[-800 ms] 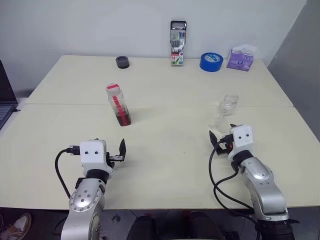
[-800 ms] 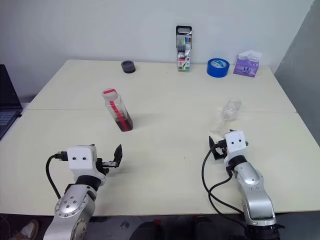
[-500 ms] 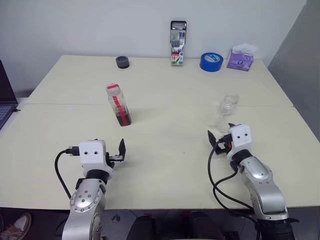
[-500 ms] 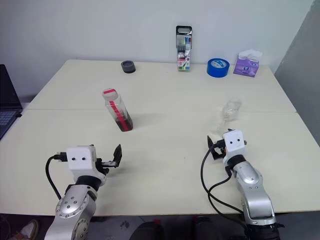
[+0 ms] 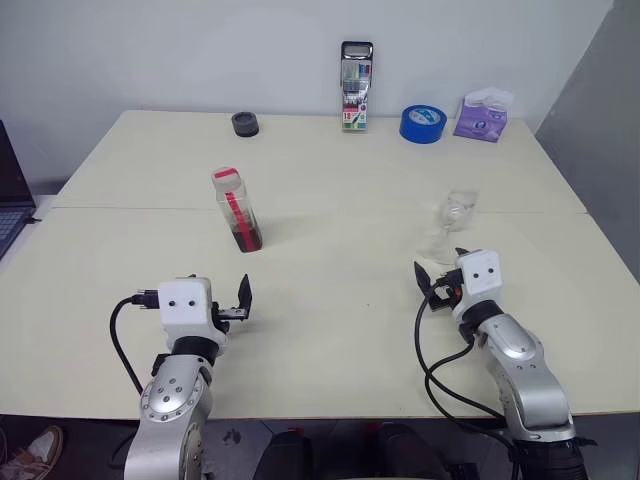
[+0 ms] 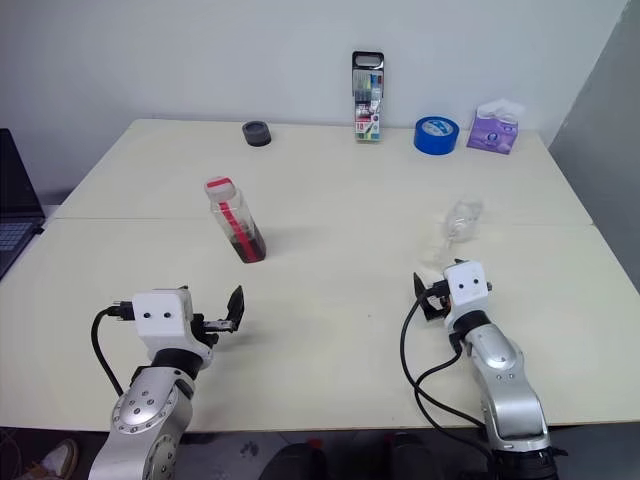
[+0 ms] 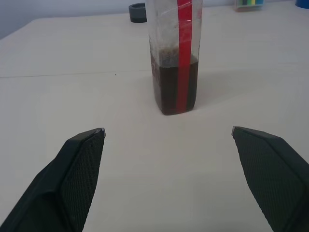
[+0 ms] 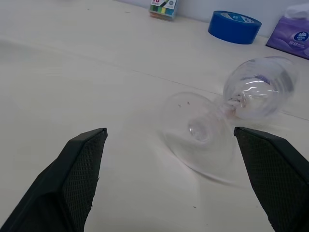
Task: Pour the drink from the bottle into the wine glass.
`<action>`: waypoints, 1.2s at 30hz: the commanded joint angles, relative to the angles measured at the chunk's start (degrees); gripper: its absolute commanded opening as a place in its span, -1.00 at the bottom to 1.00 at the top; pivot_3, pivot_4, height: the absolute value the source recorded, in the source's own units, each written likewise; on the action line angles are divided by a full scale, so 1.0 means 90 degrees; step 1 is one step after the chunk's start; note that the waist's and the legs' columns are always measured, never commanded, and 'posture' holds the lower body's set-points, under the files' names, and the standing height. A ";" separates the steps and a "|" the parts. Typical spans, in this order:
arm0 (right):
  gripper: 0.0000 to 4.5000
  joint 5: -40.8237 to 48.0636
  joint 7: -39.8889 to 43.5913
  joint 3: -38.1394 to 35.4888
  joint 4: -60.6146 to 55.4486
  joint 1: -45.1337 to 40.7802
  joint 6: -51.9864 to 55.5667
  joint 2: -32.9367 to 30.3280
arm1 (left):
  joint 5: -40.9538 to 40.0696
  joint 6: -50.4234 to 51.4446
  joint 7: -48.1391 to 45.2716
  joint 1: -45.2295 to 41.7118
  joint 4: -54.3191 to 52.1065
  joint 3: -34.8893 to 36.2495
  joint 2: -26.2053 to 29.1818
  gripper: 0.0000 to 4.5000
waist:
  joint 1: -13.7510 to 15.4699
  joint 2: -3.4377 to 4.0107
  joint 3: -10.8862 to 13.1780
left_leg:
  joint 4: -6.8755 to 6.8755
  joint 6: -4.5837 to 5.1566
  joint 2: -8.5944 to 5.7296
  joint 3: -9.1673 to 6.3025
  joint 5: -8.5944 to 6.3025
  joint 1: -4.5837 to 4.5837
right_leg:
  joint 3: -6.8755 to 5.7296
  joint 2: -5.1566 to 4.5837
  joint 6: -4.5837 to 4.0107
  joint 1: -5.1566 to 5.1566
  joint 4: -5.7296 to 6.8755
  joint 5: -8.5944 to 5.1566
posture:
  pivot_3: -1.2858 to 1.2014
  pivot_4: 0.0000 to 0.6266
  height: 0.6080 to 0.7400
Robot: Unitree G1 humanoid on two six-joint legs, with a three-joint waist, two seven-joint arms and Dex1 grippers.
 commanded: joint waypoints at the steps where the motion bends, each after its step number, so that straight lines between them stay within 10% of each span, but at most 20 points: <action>1: 1.00 -0.0008 -0.0034 -0.0036 -0.0240 -0.0045 -0.0222 -0.0017 | -0.0026 -0.0084 -0.0014 -0.0045 -0.0152 0.0076 0.0039 1.00 | 0.0000 0.0000 0.0000 | 0.0000 0.0000 0.0000 0.0000 0.0000 0.0000 | 0.0000 0.0000 0.0000 0.0000 0.0000 0.0000 | 0.03 -0.52 1.00; 21: 1.00 0.0185 0.0301 -0.0042 -0.0415 -0.0138 -0.0142 -0.0180 | 0.0018 -0.0066 0.0058 -0.0057 -0.0176 0.0044 0.0011 1.00 | 0.0000 0.0000 0.0001 | 0.0000 0.0000 0.0000 0.0000 0.0000 0.0000 | 0.0000 0.0000 0.0000 0.0000 0.0000 0.0000 | 0.03 -0.52 1.00; 36: 1.00 0.2706 0.3533 -0.0042 0.0092 -0.1888 0.0746 -0.1554 | 0.0206 0.0152 0.0266 -0.0840 0.0072 -0.0035 0.0052 1.00 | 0.0002 0.0006 0.0009 | 0.0002 0.0002 -0.0001 -0.0009 -0.0001 -0.0012 | -0.0009 0.0001 -0.0001 -0.0002 -0.0006 0.0001 | 0.03 -0.52 1.00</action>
